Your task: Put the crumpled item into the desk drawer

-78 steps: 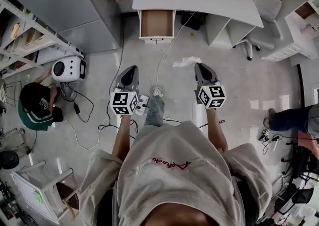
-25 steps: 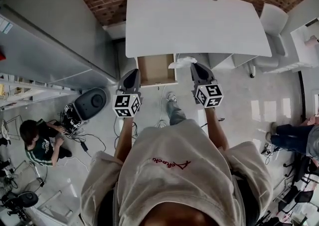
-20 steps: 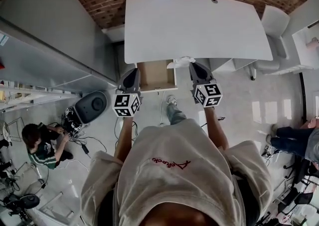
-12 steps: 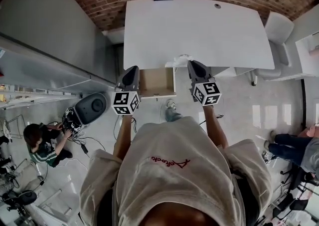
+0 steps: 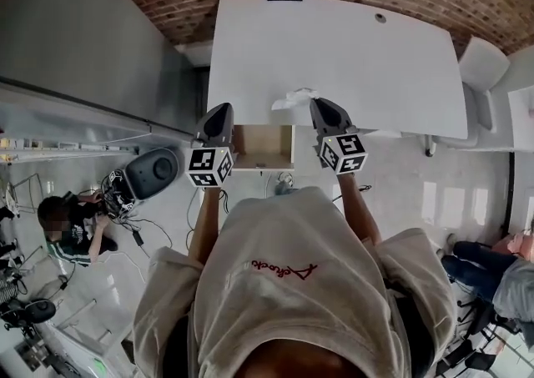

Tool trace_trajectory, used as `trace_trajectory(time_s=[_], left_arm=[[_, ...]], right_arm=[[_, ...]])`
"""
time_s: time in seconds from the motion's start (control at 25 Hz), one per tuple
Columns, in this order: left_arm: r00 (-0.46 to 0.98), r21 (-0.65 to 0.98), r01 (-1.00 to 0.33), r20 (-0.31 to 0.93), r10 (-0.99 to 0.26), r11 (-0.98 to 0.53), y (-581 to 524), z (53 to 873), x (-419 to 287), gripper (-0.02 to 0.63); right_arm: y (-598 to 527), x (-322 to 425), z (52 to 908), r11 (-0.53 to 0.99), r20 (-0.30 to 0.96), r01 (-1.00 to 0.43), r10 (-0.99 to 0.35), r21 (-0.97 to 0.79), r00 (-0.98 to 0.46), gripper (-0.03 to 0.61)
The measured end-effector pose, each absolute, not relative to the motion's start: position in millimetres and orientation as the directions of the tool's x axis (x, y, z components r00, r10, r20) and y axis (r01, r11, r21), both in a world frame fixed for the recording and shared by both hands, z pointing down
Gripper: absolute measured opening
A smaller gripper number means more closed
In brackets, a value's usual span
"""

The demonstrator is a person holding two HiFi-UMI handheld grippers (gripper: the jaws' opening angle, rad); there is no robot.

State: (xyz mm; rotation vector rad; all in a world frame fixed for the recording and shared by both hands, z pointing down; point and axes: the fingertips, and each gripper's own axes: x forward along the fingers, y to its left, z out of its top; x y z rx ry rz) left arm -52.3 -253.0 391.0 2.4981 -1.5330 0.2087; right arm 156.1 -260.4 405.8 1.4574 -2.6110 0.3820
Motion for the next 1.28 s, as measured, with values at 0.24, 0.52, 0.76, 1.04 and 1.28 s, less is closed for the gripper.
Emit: trace_trajectory(time_s=[0.24, 0.52, 0.76, 1.04, 1.28], left_arm=[[0.4, 0.088, -0.916, 0.243, -0.884, -0.39, -274, 389, -60, 0.008], [0.364, 0.098, -0.931, 0.272, -0.891, -0.351, -268, 406, -88, 0.008], [0.393, 0.128, -0.92, 0.3, -0.869, -0.371, -265, 426, -120, 0.008], [0.516, 0.151, -0.856, 0.306, -0.8, -0.495, -268, 436, -135, 0.008], [0.592, 0.188, -0.805, 0.319, -0.74, -0.563, -252, 461, -148, 0.008]], right_arm=[[-293, 144, 410, 0.555, 0.241, -0.813, -0.776, -0.176, -0.583, 0.012], [-295, 115, 430, 0.584, 0.27, -0.788, -0.74, -0.194, -0.615, 0.012], [-284, 88, 448, 0.551, 0.314, -0.81, -0.747, -0.199, -0.586, 0.012], [-264, 67, 450, 0.45, 0.342, -0.875, -0.805, -0.18, -0.485, 0.012], [-245, 44, 457, 0.398, 0.354, -0.905, -0.832, -0.153, -0.426, 0.012]])
